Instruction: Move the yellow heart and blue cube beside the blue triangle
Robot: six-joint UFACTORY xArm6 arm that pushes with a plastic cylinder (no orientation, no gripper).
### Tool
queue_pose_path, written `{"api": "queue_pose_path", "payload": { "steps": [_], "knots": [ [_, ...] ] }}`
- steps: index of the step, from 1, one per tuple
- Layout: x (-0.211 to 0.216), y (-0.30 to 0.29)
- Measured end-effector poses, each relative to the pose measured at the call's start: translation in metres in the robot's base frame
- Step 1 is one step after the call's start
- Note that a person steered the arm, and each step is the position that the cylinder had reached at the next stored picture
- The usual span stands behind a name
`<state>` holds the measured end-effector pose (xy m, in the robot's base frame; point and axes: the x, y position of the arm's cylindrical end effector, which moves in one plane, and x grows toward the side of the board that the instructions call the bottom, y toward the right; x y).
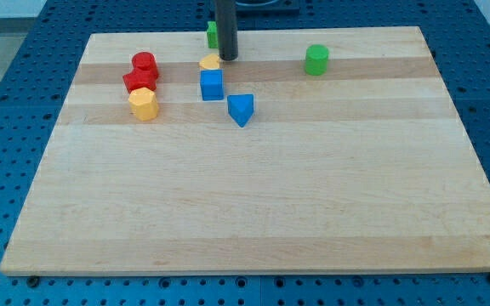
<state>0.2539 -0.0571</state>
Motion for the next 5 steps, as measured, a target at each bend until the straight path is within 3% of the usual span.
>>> {"api": "queue_pose_path", "payload": {
  "steps": [3,5],
  "knots": [
    [0.083,-0.029],
    [0.090,-0.029]
  ]
}}
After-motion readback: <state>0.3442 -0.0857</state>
